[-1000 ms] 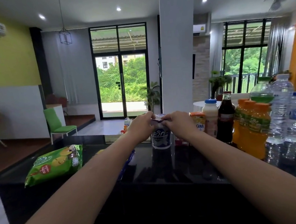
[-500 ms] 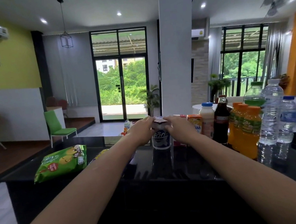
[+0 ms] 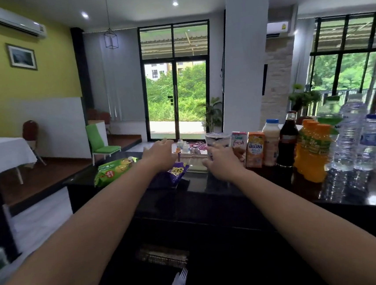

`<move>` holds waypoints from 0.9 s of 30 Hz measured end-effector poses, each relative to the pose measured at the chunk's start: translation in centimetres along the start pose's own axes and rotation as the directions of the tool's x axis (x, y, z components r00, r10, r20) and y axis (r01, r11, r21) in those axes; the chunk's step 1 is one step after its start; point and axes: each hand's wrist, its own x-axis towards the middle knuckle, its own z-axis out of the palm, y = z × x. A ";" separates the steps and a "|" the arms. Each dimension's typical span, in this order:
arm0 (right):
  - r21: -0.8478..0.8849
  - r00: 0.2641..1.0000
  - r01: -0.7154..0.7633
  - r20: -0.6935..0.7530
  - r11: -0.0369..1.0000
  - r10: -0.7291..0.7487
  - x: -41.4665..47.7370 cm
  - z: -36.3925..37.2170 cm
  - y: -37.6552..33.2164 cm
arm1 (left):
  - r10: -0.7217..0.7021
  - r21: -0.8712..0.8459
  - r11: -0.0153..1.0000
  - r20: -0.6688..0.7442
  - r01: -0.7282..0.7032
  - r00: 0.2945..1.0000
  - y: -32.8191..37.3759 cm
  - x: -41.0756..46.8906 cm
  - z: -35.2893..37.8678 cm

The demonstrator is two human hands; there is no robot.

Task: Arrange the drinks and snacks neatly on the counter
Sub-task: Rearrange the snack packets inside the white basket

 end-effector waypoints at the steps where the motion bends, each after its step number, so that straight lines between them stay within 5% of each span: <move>1: 0.023 1.000 0.009 0.026 1.000 -0.009 -0.2 0.5 -0.6 | -0.040 -0.003 0.999 -0.001 0.040 0.999 -0.9 -0.6 -0.2; 10: 0.158 0.985 0.054 0.152 0.986 -0.078 -1.9 4.5 -6.7 | -0.359 -0.104 0.931 -0.084 0.350 0.930 -9.6 -6.6 0.4; 22: 0.072 0.978 0.005 0.209 0.997 -0.020 -1.0 6.9 -9.4 | -0.241 -0.116 0.962 0.062 0.246 0.969 -14.3 -6.3 1.8; 27: 0.121 0.997 -0.002 0.073 0.993 -0.007 -1.4 7.9 -9.5 | -0.167 -0.130 0.980 -0.094 0.154 0.981 -14.9 -7.0 3.2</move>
